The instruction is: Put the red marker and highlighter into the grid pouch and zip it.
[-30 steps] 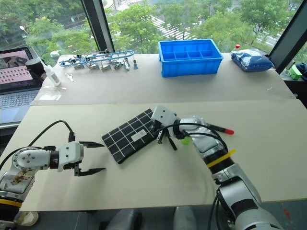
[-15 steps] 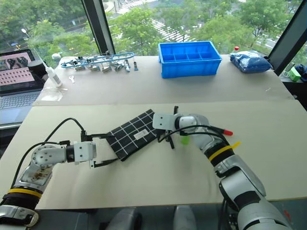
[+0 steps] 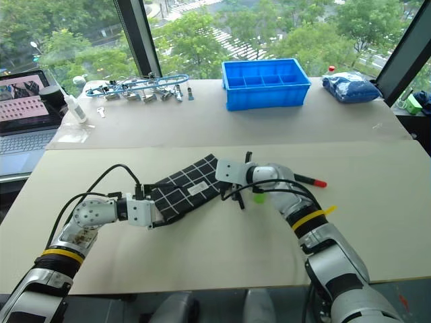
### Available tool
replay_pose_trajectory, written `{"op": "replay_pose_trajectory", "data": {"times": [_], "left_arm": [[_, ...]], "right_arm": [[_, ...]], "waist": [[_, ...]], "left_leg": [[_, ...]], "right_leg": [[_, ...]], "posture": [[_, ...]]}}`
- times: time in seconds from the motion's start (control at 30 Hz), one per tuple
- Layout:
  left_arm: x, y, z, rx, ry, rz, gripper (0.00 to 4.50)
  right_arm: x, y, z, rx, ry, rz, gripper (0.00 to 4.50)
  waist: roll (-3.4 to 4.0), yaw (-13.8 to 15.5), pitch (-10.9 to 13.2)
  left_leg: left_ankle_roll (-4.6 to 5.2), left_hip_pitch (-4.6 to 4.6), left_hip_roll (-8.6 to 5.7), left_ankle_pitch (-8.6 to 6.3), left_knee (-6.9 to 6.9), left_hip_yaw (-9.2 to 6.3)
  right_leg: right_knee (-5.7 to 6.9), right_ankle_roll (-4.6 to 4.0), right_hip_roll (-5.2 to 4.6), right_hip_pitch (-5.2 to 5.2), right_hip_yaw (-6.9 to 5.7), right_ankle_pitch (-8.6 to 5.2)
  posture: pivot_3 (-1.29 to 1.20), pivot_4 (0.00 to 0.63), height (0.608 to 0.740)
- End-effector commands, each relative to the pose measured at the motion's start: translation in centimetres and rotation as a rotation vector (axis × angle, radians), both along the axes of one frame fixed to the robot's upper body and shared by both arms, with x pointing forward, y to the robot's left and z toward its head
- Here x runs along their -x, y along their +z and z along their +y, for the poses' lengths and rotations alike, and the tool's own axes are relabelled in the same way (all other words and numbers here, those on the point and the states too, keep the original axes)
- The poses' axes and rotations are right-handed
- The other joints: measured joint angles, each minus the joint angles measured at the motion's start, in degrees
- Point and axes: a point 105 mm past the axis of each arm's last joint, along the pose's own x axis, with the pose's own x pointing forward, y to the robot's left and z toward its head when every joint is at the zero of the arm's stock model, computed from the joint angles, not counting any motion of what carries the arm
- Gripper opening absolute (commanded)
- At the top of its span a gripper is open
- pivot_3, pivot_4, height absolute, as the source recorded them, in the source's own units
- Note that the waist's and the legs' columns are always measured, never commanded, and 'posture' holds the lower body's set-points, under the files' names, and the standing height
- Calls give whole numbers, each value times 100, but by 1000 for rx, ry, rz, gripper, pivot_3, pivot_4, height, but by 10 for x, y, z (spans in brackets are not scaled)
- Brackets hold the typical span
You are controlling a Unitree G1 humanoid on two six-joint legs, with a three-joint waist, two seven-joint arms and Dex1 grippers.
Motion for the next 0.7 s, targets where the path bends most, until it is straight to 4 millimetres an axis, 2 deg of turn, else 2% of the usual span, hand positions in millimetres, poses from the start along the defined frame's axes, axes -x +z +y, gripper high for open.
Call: {"op": "replay_pose_trajectory", "data": {"times": [0.03,0.2,0.27,0.43,0.5,0.53,0.6,0.67,0.7], "left_arm": [[-3,1,-1,-2,2,-12,2493],[-3,4,-3,1,14,-21,651],[-3,5,-3,-3,29,-11,47],[1,13,-1,31,71,21,47],[2,16,0,62,100,43,14],[1,22,2,118,128,56,14],[0,31,5,219,167,80,14],[0,38,7,287,191,98,14],[-1,43,9,327,207,101,14]], "right_arm": [[5,-21,-7,43,-13,83,0],[4,-21,-7,18,-29,97,0],[4,-22,-7,19,-30,101,0],[1,-18,-8,-12,-52,104,0],[-4,-8,-7,-84,-82,99,595],[-8,7,-6,-173,-109,119,755],[-19,41,-12,-390,-197,154,1471],[-20,63,-20,-524,-221,209,2236],[-17,81,-27,-618,-206,258,2517]], "waist": [[0,-5,0],[0,-21,0],[1,-25,0],[0,-55,0],[1,-89,0],[1,-95,0],[2,-115,2],[6,-122,6],[7,-121,7]], "left_leg": [[0,0,0,0,0,0],[0,0,0,0,0,-1],[1,0,0,0,0,-1],[1,-3,0,-1,-1,-1],[1,-3,0,-1,-1,-2],[2,-3,0,-1,-2,-2],[2,-8,3,-1,-2,-4],[0,-17,3,0,-1,-5],[-1,-20,3,1,-1,-5]], "right_leg": [[-1,0,0,0,0,0],[0,0,1,0,0,0],[0,0,1,0,0,0],[4,1,1,-1,0,0],[3,1,1,-1,0,0],[6,2,1,-2,1,0],[6,1,3,-8,1,0],[10,0,3,-20,1,1],[10,-1,3,-24,2,2]], "posture": [[0,150,740],[0,150,740],[0,150,740],[0,150,740],[0,150,740],[0,150,740],[0,150,740],[0,150,740],[0,150,740]]}}
